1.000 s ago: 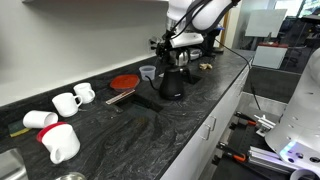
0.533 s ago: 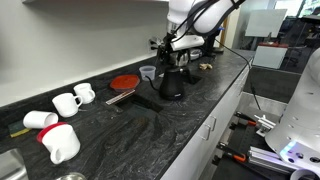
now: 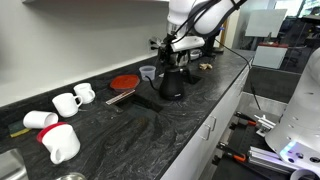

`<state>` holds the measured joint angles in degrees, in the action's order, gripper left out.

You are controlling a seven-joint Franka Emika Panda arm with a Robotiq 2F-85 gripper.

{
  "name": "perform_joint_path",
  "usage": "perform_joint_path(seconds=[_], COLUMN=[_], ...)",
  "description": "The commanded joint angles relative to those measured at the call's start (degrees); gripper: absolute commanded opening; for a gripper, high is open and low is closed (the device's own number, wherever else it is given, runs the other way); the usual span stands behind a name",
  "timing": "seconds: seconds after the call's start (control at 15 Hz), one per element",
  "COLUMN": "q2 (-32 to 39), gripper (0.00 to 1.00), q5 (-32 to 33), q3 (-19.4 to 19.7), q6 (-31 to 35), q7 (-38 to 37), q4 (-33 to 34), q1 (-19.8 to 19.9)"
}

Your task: Remove the lid of the kettle

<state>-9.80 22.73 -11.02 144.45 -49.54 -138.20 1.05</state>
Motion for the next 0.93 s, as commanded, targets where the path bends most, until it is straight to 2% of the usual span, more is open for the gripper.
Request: perform_joint_path(seconds=[0.0, 0.4, 0.87], q2=[-0.1, -0.2, -0.4], gripper=[0.61, 0.19, 0.17], q5=[0.8, 0.8, 1.2], q3=[0.3, 0.5, 0.8], q6=[-0.2, -0.3, -0.3], q7=[-2.0, -3.3, -5.2], q4=[0.0, -0.3, -0.3], q1=[-0.1, -0.1, 0.3])
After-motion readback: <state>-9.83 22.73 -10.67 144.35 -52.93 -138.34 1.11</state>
